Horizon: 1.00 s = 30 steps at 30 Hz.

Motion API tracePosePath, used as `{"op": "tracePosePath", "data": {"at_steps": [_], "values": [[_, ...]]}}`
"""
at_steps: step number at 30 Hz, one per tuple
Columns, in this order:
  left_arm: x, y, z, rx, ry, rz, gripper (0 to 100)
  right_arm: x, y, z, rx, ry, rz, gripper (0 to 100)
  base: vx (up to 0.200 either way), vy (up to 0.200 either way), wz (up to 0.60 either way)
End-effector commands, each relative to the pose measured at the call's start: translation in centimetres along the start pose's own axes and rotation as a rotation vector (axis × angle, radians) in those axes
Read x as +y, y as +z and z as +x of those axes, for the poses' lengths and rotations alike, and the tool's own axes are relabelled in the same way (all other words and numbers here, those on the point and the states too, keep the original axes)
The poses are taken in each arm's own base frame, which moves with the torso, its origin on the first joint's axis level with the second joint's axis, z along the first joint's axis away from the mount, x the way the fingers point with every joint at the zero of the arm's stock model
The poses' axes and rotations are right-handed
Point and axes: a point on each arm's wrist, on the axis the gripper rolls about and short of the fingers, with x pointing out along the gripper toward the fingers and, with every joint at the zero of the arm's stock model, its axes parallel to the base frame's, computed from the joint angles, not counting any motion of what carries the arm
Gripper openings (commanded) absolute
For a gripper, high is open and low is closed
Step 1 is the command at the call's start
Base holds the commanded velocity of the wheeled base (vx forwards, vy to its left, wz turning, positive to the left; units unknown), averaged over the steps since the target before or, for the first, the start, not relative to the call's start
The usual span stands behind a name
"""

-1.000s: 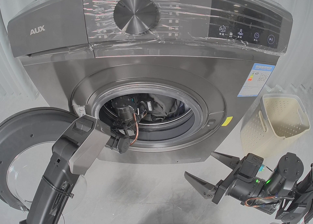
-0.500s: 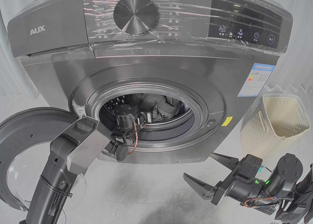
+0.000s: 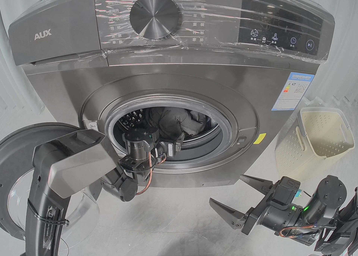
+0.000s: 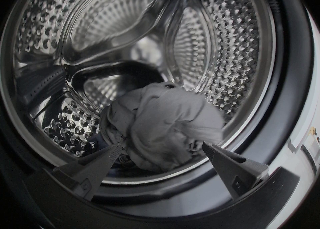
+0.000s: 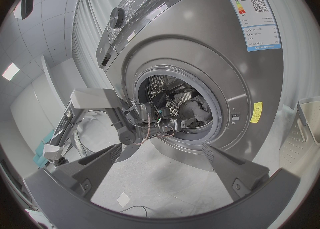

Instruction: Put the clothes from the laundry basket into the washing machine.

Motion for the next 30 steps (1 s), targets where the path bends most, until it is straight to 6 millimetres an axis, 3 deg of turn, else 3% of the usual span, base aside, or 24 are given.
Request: {"op": "tracePosePath", "data": {"at_steps": [1,9,14,15,16,20,22,28,30], "values": [[-3.3,3.8,-5.4,-0.055,-0.097,-0.009,100,0.0,0.0,-0.1,0.0,0.004,0.002,100,0.0,0.0,0.0],[-4.8,5.3,-11.7,-0.057,-0.18,-0.029,100,0.2,0.0,-0.7,0.006,0.014,0.012,100,0.0,0.0,0.0],[-4.6,5.4,-17.4,-0.002,-0.246,-0.026,100,0.1,0.2,-2.5,-0.001,0.026,0.019,100,0.0,0.0,0.0],[-4.6,5.4,-17.4,-0.002,-0.246,-0.026,100,0.1,0.2,-2.5,-0.001,0.026,0.019,100,0.0,0.0,0.0],[-4.5,5.9,-20.3,0.022,-0.283,-0.037,100,-0.2,0.4,-3.9,-0.006,0.023,0.037,100,0.0,0.0,0.0],[-3.4,7.1,-23.8,0.008,-0.293,-0.051,100,-0.6,1.9,-5.2,-0.079,0.018,0.091,100,0.0,0.0,0.0],[-3.0,7.6,-24.4,-0.008,-0.28,-0.058,100,-0.7,2.1,-5.3,-0.09,0.009,0.084,100,0.0,0.0,0.0],[-0.6,8.8,-29.2,-0.057,-0.265,-0.095,100,-3.3,3.4,-6.0,-0.166,-0.141,0.02,100,0.0,0.0,0.0],[-0.4,9.1,-29.6,-0.073,-0.255,-0.109,100,-3.7,3.7,-6.3,-0.182,-0.16,0.009,100,0.0,0.0,0.0]]}}
